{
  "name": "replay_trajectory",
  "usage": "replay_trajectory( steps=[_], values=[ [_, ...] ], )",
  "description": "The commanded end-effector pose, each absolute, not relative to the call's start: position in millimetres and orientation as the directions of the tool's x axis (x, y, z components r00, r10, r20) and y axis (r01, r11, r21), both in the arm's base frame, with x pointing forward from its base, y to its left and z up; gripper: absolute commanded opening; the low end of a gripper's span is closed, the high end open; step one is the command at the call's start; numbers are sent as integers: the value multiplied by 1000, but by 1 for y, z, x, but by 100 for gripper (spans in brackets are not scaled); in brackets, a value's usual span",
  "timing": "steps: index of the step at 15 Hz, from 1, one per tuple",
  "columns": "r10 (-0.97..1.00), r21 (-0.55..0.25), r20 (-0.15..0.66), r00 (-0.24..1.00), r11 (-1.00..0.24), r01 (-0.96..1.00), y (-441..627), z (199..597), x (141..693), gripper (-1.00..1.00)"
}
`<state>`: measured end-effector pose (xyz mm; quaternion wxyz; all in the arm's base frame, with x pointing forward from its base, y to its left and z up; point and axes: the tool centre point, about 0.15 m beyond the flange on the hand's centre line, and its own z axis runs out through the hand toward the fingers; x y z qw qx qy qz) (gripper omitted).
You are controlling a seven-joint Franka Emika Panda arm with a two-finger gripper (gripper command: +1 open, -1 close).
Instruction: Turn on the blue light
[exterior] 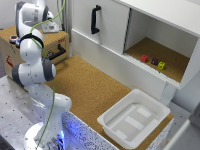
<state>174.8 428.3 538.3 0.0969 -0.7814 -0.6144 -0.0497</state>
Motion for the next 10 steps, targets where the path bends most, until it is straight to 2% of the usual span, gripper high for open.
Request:
replay_trajectory(
  steps=[1,3,5,6,10],
  values=[
    [997,5,46,57,-58,998,507,554,154,100],
    [998,73,65,21,-25,997,516,556,148,100],
    [997,101,76,-7,-1,995,517,556,142,100],
    [996,100,84,-21,13,995,516,555,137,-100],
    [994,53,98,-42,37,998,516,538,141,-100]
  ],
)
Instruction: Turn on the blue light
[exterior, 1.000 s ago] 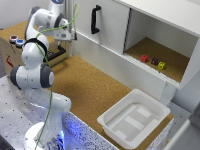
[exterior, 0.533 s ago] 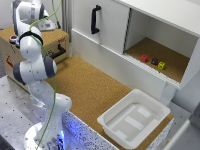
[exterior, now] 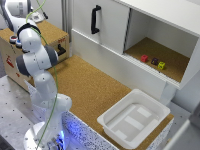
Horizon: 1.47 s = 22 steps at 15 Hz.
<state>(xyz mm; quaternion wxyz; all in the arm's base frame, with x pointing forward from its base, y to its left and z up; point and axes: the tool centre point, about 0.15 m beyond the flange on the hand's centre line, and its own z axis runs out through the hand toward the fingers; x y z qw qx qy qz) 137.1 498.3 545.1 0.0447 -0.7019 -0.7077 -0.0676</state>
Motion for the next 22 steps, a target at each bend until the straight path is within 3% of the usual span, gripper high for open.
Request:
replay_trajectory(
  steps=[1,10,12,19,22],
  values=[
    [994,27,103,-43,40,999,516,534,145,-100],
    [996,16,62,-57,56,998,531,486,161,-100],
    [997,-33,71,-36,38,999,531,471,162,-100],
    [998,-48,35,-43,45,998,545,436,166,-100],
    [999,-18,36,-8,9,1000,541,452,173,-100]
  ],
)
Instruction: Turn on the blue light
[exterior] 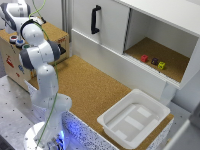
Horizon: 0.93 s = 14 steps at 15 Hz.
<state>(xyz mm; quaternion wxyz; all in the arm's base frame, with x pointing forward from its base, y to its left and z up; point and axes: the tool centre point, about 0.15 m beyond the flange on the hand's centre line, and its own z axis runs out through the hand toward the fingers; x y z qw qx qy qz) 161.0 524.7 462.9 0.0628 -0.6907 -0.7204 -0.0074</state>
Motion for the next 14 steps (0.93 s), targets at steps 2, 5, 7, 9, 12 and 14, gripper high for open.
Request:
replay_trajectory(
  steps=[2,5,7,9,12,14],
  values=[
    [997,35,77,28,-31,999,524,502,174,-100],
    [990,51,86,112,-117,992,500,553,181,100],
    [976,38,88,198,-202,979,487,559,193,100],
    [957,40,92,274,-279,960,467,557,205,100],
    [926,38,109,361,-367,929,421,548,221,100],
    [910,44,117,397,-404,914,389,541,228,100]
  ],
)
